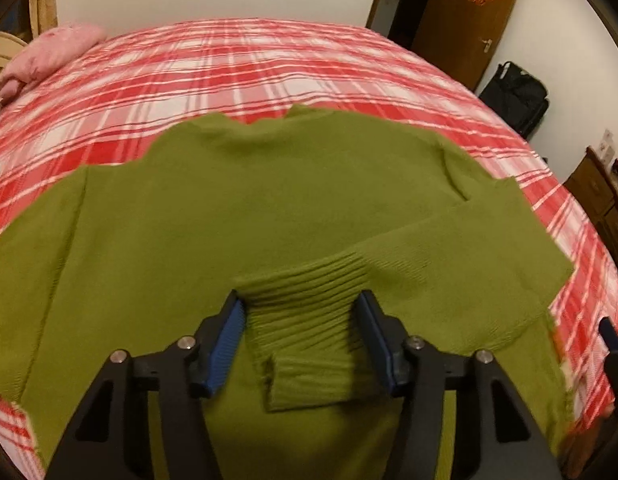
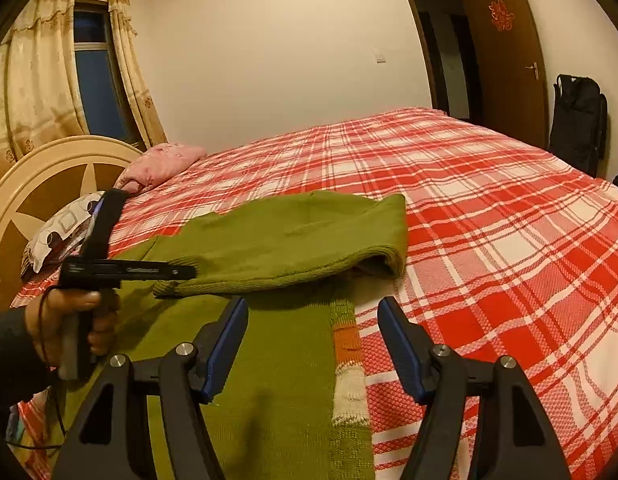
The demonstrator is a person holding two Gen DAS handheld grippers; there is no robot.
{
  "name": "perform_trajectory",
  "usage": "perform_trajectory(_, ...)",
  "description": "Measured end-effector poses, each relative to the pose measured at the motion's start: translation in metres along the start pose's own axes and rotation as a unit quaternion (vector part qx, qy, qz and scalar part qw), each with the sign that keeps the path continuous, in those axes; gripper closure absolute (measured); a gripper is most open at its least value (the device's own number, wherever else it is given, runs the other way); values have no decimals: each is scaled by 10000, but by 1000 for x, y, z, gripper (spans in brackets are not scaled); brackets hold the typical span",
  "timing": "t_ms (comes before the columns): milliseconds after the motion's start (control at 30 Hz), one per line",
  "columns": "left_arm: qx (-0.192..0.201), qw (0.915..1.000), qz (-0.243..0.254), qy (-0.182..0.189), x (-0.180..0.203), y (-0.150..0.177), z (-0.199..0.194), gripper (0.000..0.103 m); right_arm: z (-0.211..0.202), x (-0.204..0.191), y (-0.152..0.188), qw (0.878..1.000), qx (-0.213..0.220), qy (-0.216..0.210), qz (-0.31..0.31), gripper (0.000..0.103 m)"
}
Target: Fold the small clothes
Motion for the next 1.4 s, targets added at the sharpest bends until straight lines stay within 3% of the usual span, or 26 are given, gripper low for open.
perform_trajectory(33,-7,10000,-15,78,-1,-2,1,76,0,-1,0,10000,8,13,0,35)
perform_trajectory(67,-38,9998,-29,188,1,-3,0,94,0,-1,0,10000,9,29,2,35)
perform_trajectory(133,0,9990,-95,435,2,-4,-10,95,1,-1,1,10000,-12,52,4,35)
perform_trajectory(300,480,9968,-81,641,-2,-17,-56,96,3,0,2,9999,-61,88,25,35)
perform_trajectory(500,793,9954,-290,461,-34,-25,-99,96,8,0,6,9997,-186,126,17,35)
perform_trajectory(867,410,9950,-913,70,-101,-9,-66,96,25,6,12,9979,-563,318,96,34)
perform_trajectory(1033,302,9959,-841,-138,-106,2,-50,95,32,14,15,9961,-748,389,271,34)
perform_trajectory(1400,314,9951,-935,49,-116,13,-55,95,40,13,18,9949,-859,518,138,34)
Point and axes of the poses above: each gripper's, at about its wrist camera, not at the fingertips, and z roughly the way its jaws point, x to its right, y to its underside, the point moved 2 cm from there along z, roughly the way its jaws point, and after that the axes turned 4 degrees about z, right-handed, at the moved point
